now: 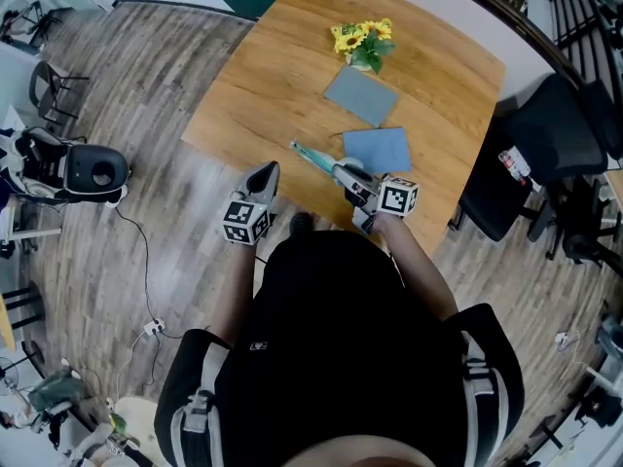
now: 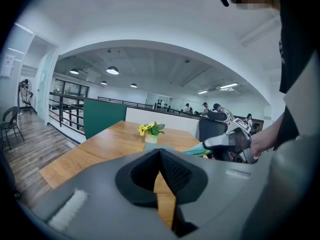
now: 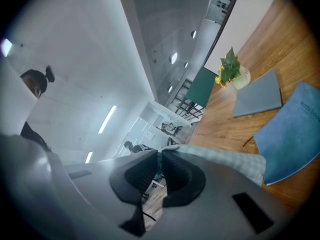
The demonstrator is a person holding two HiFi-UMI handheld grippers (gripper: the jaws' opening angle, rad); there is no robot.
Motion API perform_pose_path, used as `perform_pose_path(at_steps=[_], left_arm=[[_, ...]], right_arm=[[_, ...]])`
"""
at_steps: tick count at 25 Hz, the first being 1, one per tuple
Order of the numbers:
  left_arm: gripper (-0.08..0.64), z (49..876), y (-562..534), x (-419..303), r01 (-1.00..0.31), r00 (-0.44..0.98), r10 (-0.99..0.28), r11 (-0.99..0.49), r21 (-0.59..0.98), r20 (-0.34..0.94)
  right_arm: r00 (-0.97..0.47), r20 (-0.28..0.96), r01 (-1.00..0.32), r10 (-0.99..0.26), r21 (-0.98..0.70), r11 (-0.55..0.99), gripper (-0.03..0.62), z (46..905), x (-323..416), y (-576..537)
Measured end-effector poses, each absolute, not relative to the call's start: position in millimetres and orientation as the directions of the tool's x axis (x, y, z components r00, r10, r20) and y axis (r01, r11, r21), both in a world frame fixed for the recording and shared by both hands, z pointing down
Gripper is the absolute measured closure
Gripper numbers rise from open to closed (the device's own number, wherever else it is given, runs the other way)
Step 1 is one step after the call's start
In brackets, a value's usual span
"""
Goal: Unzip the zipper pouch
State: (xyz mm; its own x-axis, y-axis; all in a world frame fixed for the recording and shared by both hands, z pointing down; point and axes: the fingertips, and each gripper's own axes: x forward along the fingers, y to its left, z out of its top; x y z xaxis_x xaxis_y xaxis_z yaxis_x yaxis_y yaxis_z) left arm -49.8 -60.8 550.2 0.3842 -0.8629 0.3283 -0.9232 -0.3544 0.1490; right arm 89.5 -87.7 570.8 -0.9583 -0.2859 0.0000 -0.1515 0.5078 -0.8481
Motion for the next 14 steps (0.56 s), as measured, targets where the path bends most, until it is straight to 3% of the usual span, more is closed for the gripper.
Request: perform_pose_path(at_steps=[14], left_arm=[[0.560, 543.4, -48.4, -38.0, -0.925, 0.380, -0.864, -0.357, 0.128, 0.332]], right_arm=[[-0.955, 0.009, -0.181, -0.297, -0.810, 0.558, 0.560, 566.3, 105.2, -79.6]])
